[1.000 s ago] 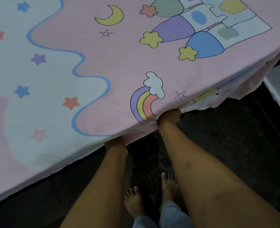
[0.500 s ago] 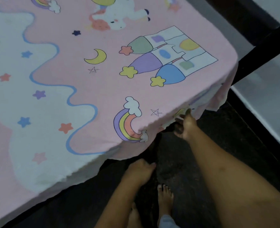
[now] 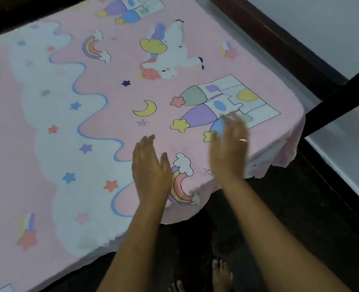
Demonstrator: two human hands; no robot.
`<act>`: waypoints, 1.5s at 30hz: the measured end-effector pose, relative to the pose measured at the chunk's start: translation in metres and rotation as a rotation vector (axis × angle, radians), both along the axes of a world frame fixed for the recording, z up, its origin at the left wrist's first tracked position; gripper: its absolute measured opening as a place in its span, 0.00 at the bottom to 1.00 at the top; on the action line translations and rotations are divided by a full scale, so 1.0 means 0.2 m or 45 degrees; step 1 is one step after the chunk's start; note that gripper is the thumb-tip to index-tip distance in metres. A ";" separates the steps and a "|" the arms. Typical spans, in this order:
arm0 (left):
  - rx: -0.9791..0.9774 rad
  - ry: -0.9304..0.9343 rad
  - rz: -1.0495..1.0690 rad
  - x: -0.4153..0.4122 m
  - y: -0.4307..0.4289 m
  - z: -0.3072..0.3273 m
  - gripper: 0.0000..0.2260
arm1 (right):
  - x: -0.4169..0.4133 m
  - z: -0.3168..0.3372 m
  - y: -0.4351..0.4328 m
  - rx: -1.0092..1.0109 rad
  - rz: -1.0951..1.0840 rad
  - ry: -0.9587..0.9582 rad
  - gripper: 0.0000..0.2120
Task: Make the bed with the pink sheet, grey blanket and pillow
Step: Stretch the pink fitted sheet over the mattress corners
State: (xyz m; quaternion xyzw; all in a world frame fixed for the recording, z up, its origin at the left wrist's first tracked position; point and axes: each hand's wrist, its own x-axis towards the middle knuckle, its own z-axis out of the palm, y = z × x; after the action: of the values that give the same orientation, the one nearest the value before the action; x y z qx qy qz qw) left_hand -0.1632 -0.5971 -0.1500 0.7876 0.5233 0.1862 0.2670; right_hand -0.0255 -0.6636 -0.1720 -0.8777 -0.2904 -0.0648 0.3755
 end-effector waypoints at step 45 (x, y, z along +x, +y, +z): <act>0.158 0.462 0.137 1.04 1.48 -0.47 0.23 | 1.34 -0.28 1.79 -0.894 0.920 -0.400 0.25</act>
State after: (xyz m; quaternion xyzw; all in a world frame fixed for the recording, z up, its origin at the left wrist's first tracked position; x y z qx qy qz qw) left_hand 0.0443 -0.3010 -0.2432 0.7941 0.5915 0.0872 0.1090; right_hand 0.2423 -0.3052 -0.2275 -0.7743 -0.6315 0.0393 0.0093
